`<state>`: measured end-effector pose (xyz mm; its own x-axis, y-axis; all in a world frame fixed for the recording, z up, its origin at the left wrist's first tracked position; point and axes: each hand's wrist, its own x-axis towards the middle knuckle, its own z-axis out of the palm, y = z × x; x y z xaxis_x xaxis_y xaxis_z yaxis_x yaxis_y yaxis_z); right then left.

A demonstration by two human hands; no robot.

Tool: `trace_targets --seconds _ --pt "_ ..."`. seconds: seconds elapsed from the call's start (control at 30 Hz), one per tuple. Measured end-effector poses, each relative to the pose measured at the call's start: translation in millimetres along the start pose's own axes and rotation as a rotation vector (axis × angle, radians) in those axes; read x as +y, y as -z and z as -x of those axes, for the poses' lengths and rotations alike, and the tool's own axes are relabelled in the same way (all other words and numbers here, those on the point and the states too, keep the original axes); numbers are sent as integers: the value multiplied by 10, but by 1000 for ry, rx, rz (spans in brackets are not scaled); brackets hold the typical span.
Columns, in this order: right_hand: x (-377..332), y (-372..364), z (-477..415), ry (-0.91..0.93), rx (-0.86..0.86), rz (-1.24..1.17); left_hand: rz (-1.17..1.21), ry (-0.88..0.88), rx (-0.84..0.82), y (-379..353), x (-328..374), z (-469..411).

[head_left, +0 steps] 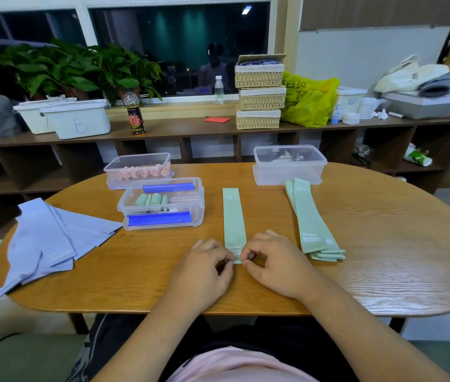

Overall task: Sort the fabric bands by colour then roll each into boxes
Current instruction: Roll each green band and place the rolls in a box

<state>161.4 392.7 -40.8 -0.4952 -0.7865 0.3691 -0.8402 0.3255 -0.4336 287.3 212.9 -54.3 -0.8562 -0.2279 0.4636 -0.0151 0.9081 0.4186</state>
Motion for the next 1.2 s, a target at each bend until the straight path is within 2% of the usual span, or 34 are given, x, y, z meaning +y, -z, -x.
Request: trace_targets --seconds 0.27,0.6,0.77,0.9,1.0,1.2 --pt "-3 -17 -5 -14 50 58 -134 -25 21 -6 31 42" --pt "-48 -27 18 -13 21 259 -247 15 -115 -20 47 -5" --pt "-77 -8 15 -17 24 272 -288 46 -167 -16 47 -36" --pt "-102 4 16 69 -37 243 -283 60 -178 -2 70 -52" --pt "-83 -6 6 52 -34 248 -268 81 -180 1 77 -70" --pt "-46 -28 -11 31 -29 238 -57 208 -188 38 51 -150"
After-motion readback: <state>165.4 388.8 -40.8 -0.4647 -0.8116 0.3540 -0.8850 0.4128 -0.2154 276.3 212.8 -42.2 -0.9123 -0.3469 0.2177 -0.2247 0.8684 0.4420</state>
